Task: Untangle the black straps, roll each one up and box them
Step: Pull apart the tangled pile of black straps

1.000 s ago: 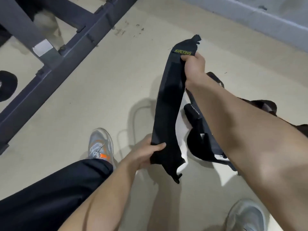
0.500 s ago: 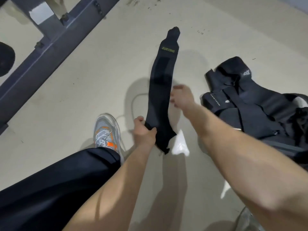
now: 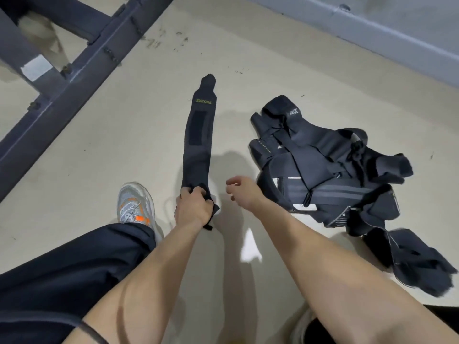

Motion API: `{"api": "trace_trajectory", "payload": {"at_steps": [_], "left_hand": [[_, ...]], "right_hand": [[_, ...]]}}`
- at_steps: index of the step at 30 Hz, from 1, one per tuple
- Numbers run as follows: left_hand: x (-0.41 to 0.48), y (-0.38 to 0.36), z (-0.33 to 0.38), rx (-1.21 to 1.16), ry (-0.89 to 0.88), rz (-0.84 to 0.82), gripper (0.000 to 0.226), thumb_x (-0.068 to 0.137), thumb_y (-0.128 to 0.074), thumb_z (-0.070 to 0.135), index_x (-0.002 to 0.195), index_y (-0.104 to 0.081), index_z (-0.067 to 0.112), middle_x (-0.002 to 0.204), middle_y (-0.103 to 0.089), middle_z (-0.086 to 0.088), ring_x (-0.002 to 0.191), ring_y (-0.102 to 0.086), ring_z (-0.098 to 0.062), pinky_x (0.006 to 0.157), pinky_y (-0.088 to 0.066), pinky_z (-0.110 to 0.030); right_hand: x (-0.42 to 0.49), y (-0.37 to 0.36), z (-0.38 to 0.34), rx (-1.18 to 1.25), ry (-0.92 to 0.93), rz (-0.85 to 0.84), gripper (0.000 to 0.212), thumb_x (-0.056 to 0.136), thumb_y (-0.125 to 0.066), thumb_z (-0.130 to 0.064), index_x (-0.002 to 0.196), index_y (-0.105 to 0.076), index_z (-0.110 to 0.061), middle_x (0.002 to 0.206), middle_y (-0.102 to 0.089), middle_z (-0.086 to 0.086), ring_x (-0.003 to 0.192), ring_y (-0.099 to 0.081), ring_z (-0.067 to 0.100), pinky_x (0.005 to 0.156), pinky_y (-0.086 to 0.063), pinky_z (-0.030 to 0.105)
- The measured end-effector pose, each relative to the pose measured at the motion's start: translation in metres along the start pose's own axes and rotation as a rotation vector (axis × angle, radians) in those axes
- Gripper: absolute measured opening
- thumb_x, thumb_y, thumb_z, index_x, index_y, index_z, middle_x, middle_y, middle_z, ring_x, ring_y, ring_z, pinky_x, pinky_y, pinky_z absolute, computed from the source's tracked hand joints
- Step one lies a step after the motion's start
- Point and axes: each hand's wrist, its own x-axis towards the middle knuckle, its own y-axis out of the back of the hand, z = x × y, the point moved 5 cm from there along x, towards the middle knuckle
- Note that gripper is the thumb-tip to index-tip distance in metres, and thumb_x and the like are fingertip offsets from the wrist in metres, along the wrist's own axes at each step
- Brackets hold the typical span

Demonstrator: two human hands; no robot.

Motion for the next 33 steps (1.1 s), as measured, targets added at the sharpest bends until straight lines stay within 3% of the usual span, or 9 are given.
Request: {"api": "trace_trajectory", "payload": {"at_steps": [3,6,11,18,21,23,27,30,33], "left_hand": [[-0.002,-0.003,0.043,-0.089,-0.114,-0.059,0.035,0.094,-0.055,0.028,0.128,-0.060,0.020,0.135,-0.048,-0.005,0.107,-0.062,-0.029,0.090,-0.054,-0.040],[0.002,-0.009,0.089,-0.168,-0.241,-0.097,0.034,0.094,-0.059,0.026,0.127,-0.063,0.017,0.130,-0.061,-0.002,0.114,-0.061,-0.023,0.091,-0.047,-0.031],[0.023,-0.011,0.153,-0.304,-0.324,-0.051,0.023,0.092,-0.059,0.017,0.112,-0.070,0.015,0.116,-0.071,-0.003,0.109,-0.064,-0.024,0.094,-0.050,-0.034],[0.043,-0.031,0.213,-0.229,-0.475,0.072,0.020,0.088,-0.062,0.022,0.107,-0.066,0.024,0.112,-0.061,0.000,0.107,-0.057,-0.022,0.094,-0.051,-0.038],[0.052,-0.037,0.223,-0.023,-0.423,0.198,0.036,0.094,-0.058,0.021,0.130,-0.056,0.022,0.136,-0.050,-0.008,0.128,-0.042,-0.030,0.101,-0.044,-0.041],[0.066,-0.039,0.220,-0.010,-0.291,0.149,0.054,0.095,-0.059,0.025,0.145,-0.041,0.017,0.149,-0.039,-0.014,0.137,-0.034,-0.035,0.107,-0.041,-0.046],[0.078,-0.035,0.210,-0.055,-0.132,0.086,0.053,0.088,-0.068,0.031,0.134,-0.048,0.014,0.132,-0.058,-0.010,0.126,-0.050,-0.034,0.098,-0.040,-0.044],[0.065,-0.021,0.208,-0.124,-0.176,0.104,0.034,0.090,-0.068,0.036,0.120,-0.063,0.020,0.117,-0.068,0.000,0.117,-0.059,-0.029,0.095,-0.037,-0.039],[0.046,0.003,0.208,-0.262,-0.260,0.106,0.029,0.091,-0.068,0.038,0.111,-0.070,0.017,0.110,-0.071,0.000,0.110,-0.063,-0.025,0.096,-0.046,-0.035]], "right_hand": [[-0.009,0.055,-0.002,0.092,0.042,0.193,0.027,0.092,-0.052,-0.013,0.111,-0.068,-0.021,0.101,-0.072,0.000,0.097,-0.067,0.024,0.086,-0.054,0.034],[-0.011,0.099,0.000,-0.118,0.131,0.317,0.034,0.095,-0.051,-0.014,0.122,-0.069,-0.024,0.121,-0.068,-0.003,0.116,-0.060,0.021,0.102,-0.044,0.030],[0.006,0.116,0.025,-0.526,0.223,0.258,0.044,0.090,-0.054,-0.025,0.131,-0.065,-0.036,0.138,-0.057,0.000,0.125,-0.051,0.032,0.106,-0.045,0.041],[0.020,0.142,0.048,-0.316,0.185,0.425,0.043,0.083,-0.040,-0.023,0.110,-0.071,-0.034,0.114,-0.062,-0.003,0.108,-0.059,0.018,0.082,-0.056,0.038],[0.022,0.173,0.056,-0.339,0.108,0.510,0.036,0.090,-0.047,-0.017,0.117,-0.068,-0.028,0.126,-0.057,0.001,0.116,-0.055,0.021,0.092,-0.053,0.040],[0.020,0.195,0.066,-0.364,0.039,0.550,0.036,0.092,-0.048,-0.016,0.123,-0.064,-0.026,0.132,-0.053,0.003,0.120,-0.052,0.025,0.095,-0.049,0.039],[0.017,0.218,0.084,-0.269,-0.017,0.545,0.031,0.092,-0.049,-0.019,0.119,-0.062,-0.024,0.127,-0.054,0.004,0.110,-0.059,0.028,0.093,-0.050,0.040],[0.010,0.209,0.085,-0.243,-0.013,0.495,0.033,0.092,-0.050,-0.018,0.122,-0.063,-0.024,0.128,-0.057,0.002,0.113,-0.059,0.026,0.096,-0.049,0.038],[-0.001,0.190,0.072,-0.199,0.031,0.412,0.036,0.093,-0.051,-0.018,0.127,-0.064,-0.021,0.128,-0.064,0.000,0.117,-0.060,0.021,0.099,-0.049,0.037]]}}
